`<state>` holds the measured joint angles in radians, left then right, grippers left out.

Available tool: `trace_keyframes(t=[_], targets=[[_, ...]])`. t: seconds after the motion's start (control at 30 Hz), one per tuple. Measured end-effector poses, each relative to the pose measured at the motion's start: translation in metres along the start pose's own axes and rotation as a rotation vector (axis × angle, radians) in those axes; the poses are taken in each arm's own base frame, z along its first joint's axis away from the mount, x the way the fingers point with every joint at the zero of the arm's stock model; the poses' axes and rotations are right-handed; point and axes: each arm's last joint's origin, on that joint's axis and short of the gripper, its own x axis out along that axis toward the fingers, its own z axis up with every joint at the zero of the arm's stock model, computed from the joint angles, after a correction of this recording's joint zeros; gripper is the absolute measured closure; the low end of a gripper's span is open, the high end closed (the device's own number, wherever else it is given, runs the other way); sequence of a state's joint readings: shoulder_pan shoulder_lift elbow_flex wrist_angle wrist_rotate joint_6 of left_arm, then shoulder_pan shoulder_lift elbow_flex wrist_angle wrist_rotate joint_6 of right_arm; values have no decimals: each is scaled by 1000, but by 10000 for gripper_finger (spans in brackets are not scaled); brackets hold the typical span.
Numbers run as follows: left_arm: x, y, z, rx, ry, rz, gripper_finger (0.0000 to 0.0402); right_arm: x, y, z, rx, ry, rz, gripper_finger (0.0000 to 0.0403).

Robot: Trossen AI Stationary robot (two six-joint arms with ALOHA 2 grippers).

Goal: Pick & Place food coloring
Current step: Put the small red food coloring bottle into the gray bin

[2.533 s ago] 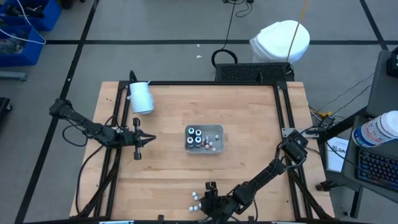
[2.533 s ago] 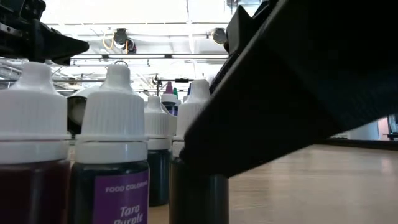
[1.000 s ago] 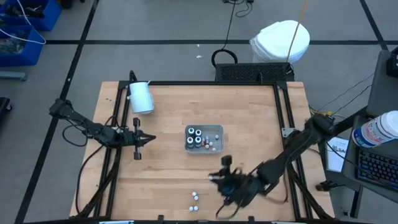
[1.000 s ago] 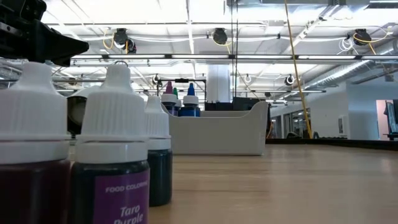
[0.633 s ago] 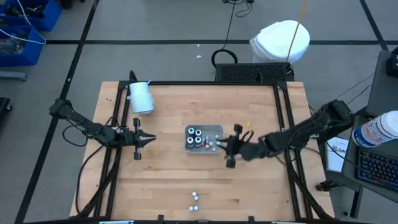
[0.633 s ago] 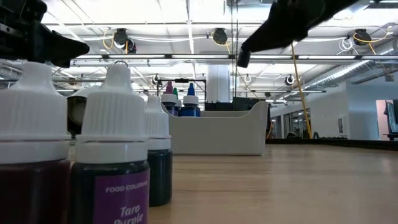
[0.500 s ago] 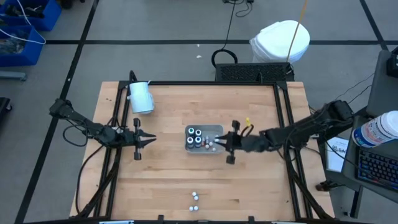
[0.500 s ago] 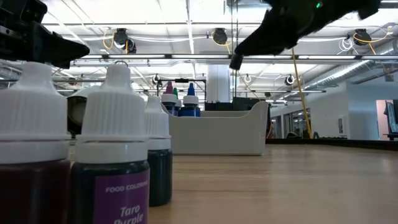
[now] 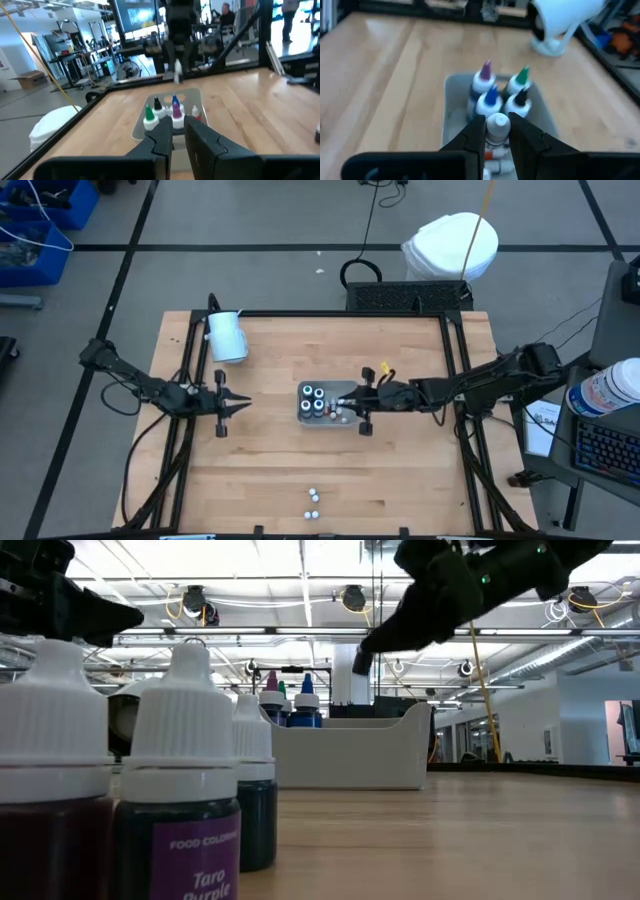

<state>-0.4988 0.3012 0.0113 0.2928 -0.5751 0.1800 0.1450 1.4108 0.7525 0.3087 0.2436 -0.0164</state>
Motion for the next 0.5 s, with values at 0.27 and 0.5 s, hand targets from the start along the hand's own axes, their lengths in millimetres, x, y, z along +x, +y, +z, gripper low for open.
trace_keyframes(t=[0.27,0.5], targets=[[0,0,2,63,-14,5,362,23,2,-22,-69,90,4,348],[0,0,2,19,-14,5,370,28,-13,-24,-15,92,-42,348]])
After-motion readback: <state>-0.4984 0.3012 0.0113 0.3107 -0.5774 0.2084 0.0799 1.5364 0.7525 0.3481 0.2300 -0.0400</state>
